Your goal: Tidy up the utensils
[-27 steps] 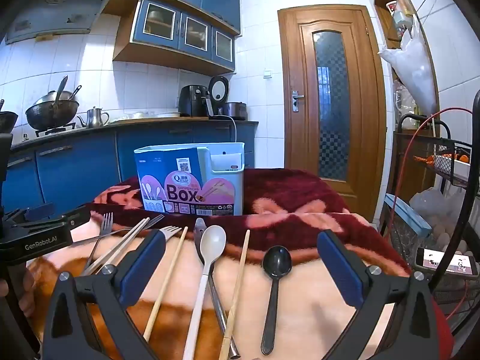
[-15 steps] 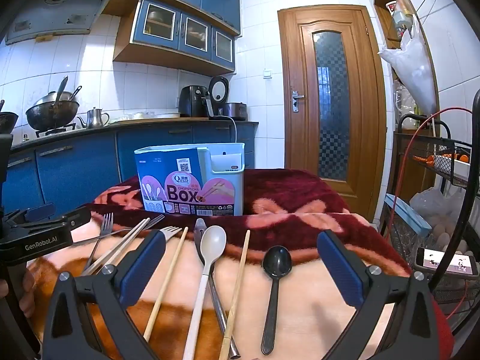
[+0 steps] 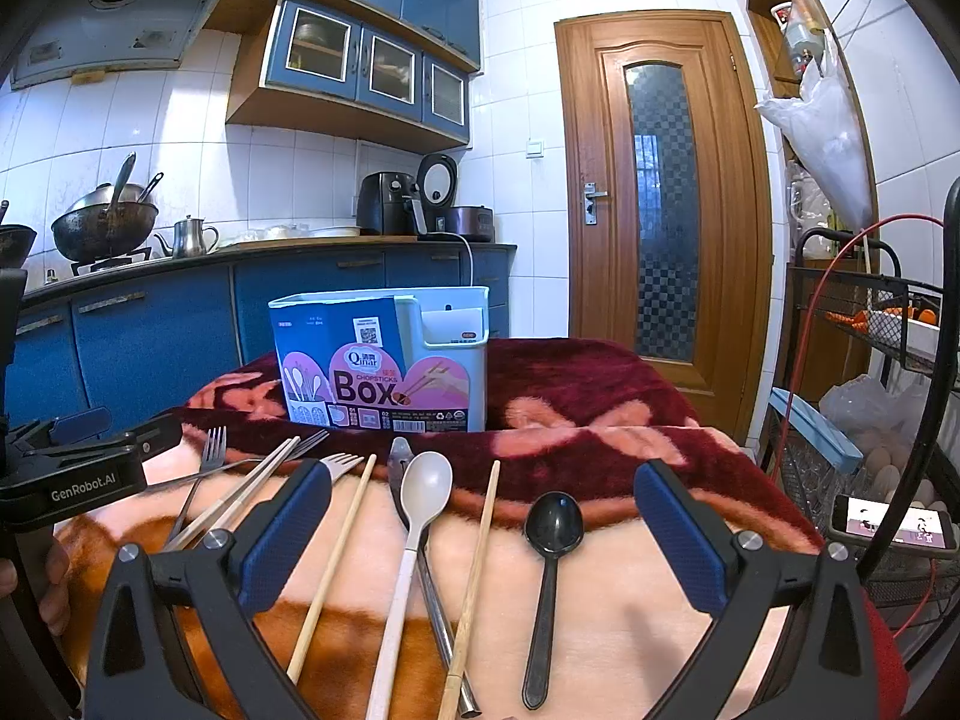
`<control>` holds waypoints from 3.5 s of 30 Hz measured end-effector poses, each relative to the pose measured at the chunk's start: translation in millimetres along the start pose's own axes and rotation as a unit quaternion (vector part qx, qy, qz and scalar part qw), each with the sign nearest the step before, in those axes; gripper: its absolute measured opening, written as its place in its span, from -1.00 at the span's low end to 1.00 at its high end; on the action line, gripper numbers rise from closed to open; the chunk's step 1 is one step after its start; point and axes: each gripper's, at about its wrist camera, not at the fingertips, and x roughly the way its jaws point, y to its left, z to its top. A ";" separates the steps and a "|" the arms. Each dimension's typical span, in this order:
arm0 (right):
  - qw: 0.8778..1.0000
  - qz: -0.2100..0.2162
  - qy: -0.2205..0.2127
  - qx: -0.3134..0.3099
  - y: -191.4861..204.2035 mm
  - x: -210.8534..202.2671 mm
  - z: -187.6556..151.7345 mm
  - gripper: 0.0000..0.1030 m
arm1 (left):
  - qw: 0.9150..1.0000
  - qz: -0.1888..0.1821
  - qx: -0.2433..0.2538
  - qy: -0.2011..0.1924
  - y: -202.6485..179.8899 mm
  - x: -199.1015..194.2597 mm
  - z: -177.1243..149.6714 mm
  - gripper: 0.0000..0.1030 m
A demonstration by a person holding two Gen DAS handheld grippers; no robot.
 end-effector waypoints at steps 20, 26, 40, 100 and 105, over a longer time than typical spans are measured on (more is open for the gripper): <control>1.000 0.000 -0.001 0.000 0.4 0.1 0.1 1.00 | 1.000 0.000 0.000 0.000 0.0 0.0 0.0 0.71; 1.000 0.000 -0.001 0.000 0.4 0.1 0.1 1.00 | 1.000 0.000 0.000 0.000 0.0 0.0 0.0 0.71; 1.000 -0.001 -0.001 -0.001 1.1 -0.2 0.0 1.00 | 1.000 0.000 0.001 0.000 0.0 0.1 0.0 0.71; 0.971 0.030 0.235 -0.006 -44.4 51.0 26.6 0.81 | 0.996 -0.009 0.019 0.089 30.4 8.6 28.0 0.71; 0.953 0.041 0.299 -0.015 -48.7 64.0 24.0 0.49 | 0.994 -0.006 0.039 0.103 28.7 10.6 32.3 0.71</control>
